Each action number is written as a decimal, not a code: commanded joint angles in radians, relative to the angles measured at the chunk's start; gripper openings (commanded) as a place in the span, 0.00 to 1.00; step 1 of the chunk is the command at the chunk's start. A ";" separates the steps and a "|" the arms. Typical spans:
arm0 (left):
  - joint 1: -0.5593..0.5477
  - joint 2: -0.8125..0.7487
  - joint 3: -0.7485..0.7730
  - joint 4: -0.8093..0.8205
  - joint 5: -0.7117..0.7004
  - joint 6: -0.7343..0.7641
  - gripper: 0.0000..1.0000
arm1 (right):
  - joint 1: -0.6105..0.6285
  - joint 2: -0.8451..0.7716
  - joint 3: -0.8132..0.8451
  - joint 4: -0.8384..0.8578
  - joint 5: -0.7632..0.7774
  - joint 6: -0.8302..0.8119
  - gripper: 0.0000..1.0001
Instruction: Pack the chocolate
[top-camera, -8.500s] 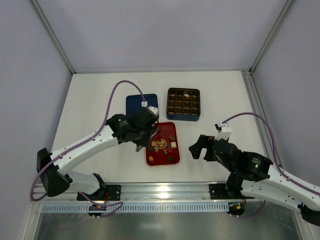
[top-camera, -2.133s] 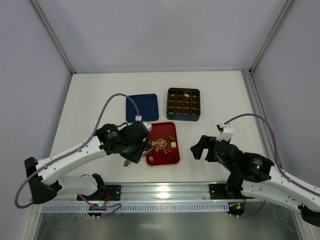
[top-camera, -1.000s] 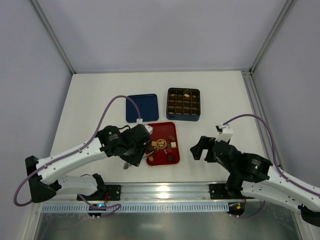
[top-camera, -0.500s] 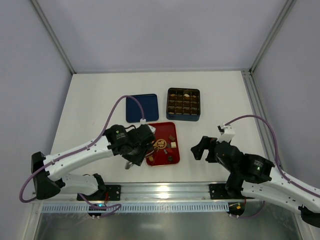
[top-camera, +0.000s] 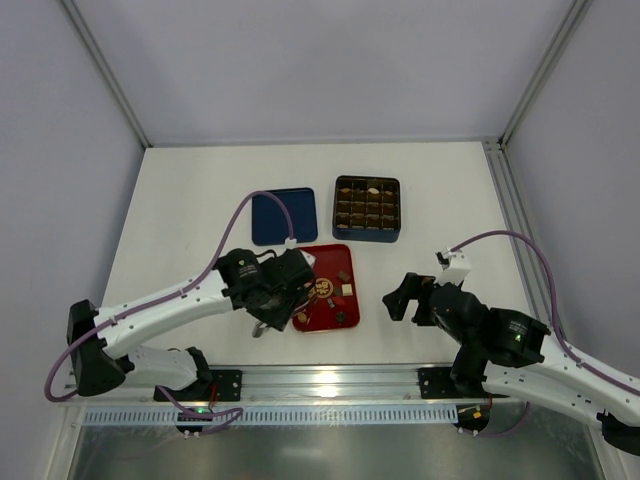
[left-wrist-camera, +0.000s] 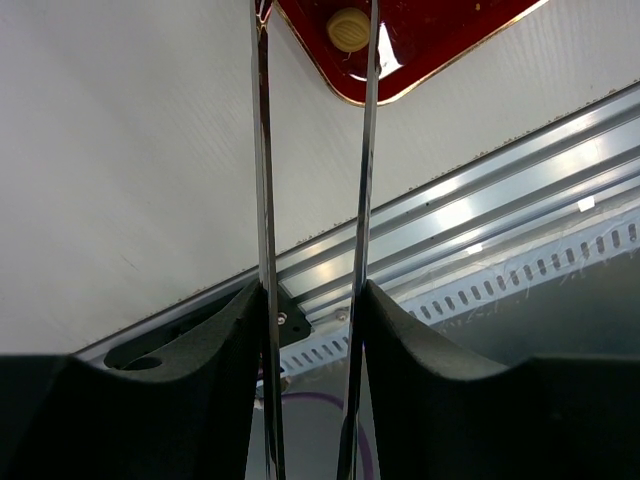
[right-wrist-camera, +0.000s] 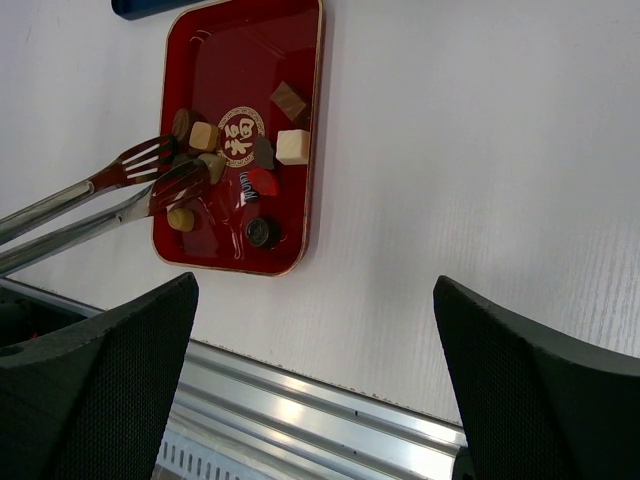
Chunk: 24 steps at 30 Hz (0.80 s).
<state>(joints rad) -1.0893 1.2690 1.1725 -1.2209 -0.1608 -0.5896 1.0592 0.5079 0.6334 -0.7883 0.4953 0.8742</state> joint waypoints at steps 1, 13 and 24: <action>-0.004 0.012 0.024 0.032 -0.002 0.020 0.41 | 0.004 -0.014 0.002 0.004 0.028 0.019 1.00; -0.003 0.029 0.035 0.058 0.027 0.030 0.41 | 0.004 -0.023 0.002 -0.011 0.034 0.023 1.00; -0.004 0.004 0.044 0.055 0.049 0.027 0.41 | 0.004 -0.014 0.008 -0.003 0.029 0.023 1.00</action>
<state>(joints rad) -1.0893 1.2987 1.1759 -1.1835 -0.1299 -0.5682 1.0592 0.4896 0.6331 -0.8017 0.4992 0.8890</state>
